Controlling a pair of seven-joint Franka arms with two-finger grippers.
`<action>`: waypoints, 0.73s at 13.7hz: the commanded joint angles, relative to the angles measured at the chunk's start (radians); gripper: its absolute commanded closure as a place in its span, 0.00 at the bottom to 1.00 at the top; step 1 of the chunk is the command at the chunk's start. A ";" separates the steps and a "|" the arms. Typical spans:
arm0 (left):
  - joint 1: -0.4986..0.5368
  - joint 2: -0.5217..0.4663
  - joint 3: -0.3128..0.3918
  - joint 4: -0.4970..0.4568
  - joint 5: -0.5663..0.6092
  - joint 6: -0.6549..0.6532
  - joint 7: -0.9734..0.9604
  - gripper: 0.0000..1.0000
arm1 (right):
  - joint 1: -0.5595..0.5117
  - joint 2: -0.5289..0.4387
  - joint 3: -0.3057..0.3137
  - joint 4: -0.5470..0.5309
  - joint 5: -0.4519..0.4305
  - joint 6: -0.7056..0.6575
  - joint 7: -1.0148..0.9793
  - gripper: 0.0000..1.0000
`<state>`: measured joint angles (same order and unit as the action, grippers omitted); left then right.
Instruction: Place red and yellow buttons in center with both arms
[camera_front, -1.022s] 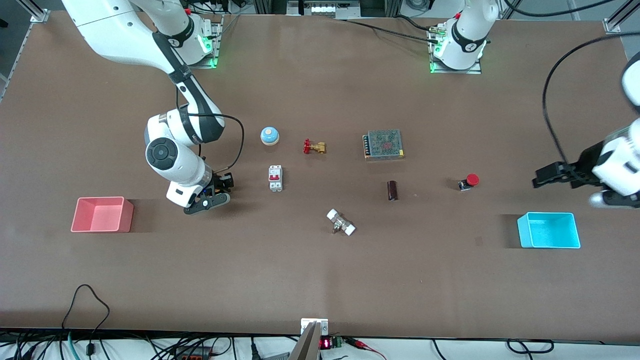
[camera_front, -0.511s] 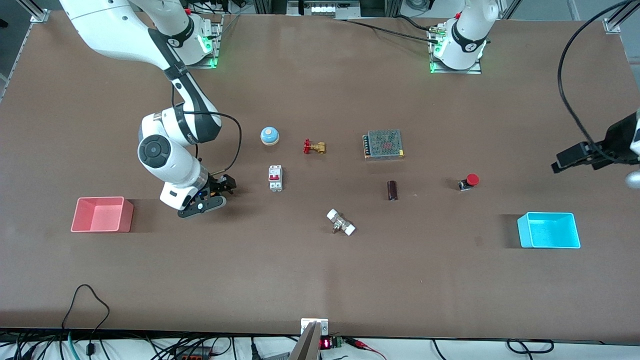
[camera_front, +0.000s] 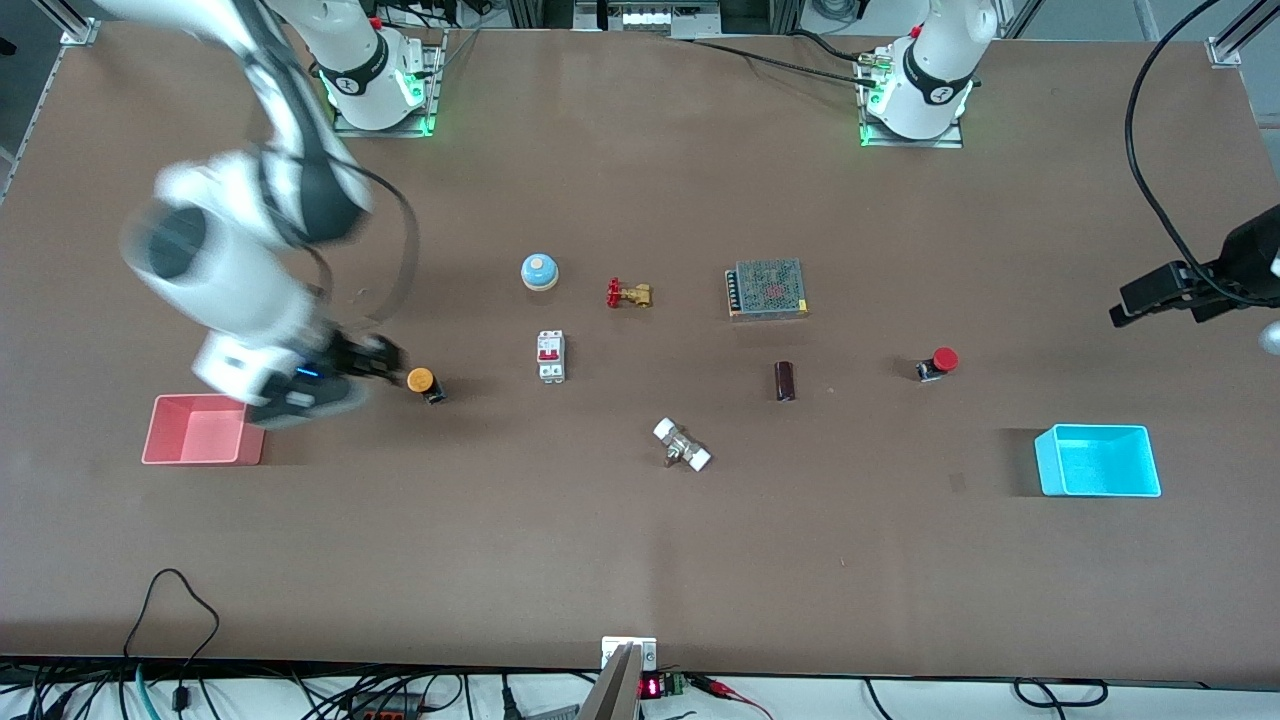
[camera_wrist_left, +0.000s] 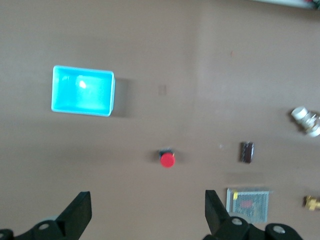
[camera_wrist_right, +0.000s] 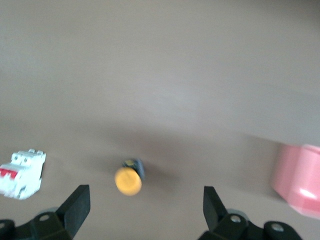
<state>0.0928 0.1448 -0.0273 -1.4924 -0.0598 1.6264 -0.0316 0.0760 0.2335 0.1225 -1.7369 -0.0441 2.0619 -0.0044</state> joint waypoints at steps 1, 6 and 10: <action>-0.007 -0.013 -0.016 0.003 0.046 -0.059 -0.017 0.00 | -0.077 -0.080 -0.023 0.164 0.006 -0.309 -0.008 0.00; 0.004 -0.036 -0.010 -0.011 0.040 -0.033 -0.002 0.00 | -0.079 -0.155 -0.083 0.214 0.072 -0.417 0.001 0.00; 0.001 -0.042 -0.023 -0.012 0.047 -0.022 -0.002 0.00 | -0.071 -0.152 -0.119 0.234 0.066 -0.445 -0.011 0.00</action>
<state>0.0939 0.1236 -0.0357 -1.4922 -0.0371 1.5938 -0.0344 -0.0063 0.0731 0.0298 -1.5409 0.0124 1.6493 -0.0118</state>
